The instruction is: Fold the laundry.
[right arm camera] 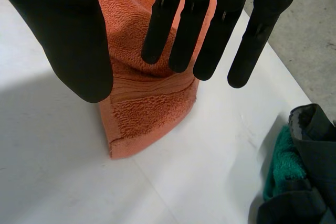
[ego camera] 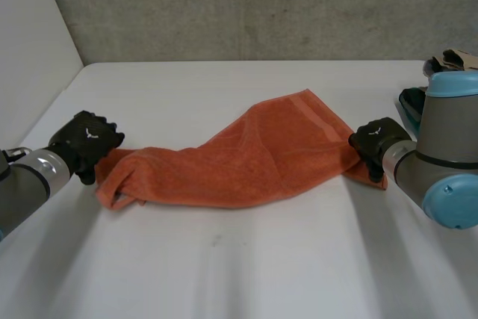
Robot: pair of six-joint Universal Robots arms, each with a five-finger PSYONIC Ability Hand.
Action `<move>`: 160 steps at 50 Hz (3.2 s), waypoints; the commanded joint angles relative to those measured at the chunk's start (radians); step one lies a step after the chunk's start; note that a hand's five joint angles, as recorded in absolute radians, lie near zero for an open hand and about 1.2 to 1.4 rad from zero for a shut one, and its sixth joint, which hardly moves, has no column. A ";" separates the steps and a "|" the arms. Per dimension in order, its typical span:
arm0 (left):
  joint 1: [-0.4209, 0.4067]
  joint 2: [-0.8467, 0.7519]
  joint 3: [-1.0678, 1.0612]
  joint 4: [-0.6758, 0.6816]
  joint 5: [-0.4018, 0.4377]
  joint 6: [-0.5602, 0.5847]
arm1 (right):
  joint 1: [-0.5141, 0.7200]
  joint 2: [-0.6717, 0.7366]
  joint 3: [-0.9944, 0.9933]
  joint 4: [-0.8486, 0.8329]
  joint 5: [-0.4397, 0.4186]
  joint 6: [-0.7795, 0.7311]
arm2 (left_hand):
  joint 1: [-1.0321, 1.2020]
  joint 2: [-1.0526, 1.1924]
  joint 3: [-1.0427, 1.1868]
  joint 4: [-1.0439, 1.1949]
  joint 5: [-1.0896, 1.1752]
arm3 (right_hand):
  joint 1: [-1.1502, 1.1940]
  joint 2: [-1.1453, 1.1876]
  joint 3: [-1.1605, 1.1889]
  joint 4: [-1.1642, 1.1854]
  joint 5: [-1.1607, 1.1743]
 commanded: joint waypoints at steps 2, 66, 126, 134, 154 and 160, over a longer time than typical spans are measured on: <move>-0.013 0.032 0.019 -0.042 -0.017 -0.084 | 0.005 -0.002 0.001 0.018 0.000 -0.004 | 0.059 0.059 0.058 0.062 0.065 | 0.056 0.058 0.055 0.070 0.088; -0.223 0.125 0.189 -0.003 -0.156 -0.450 | -0.050 -0.080 0.011 0.105 -0.004 0.031 | 0.922 0.922 0.921 0.925 0.928 | -0.164 -0.162 -0.165 -0.150 -0.132; -0.090 0.230 0.141 -0.383 -0.012 -0.911 | -0.056 0.030 -0.554 0.377 -0.254 0.099 | 0.922 0.922 0.921 0.925 0.928 | 0.623 0.625 0.622 0.637 0.655; -0.088 0.060 0.183 -0.346 -0.056 -0.883 | -0.023 0.350 -0.745 0.373 -0.329 -0.087 | 0.922 0.922 0.921 0.925 0.928 | 0.623 0.625 0.622 0.637 0.655; -0.068 0.046 0.244 -0.352 -0.066 -0.882 | -0.049 -0.046 -0.294 0.406 -0.034 0.251 | 0.922 0.922 0.921 0.925 0.928 | -0.566 -0.564 -0.567 -0.552 -0.534; -0.068 0.059 0.238 -0.343 -0.064 -0.879 | -0.069 -0.232 0.032 0.367 -0.055 0.162 | 0.922 0.922 0.921 0.925 0.928 | -0.340 -0.338 -0.341 -0.326 -0.308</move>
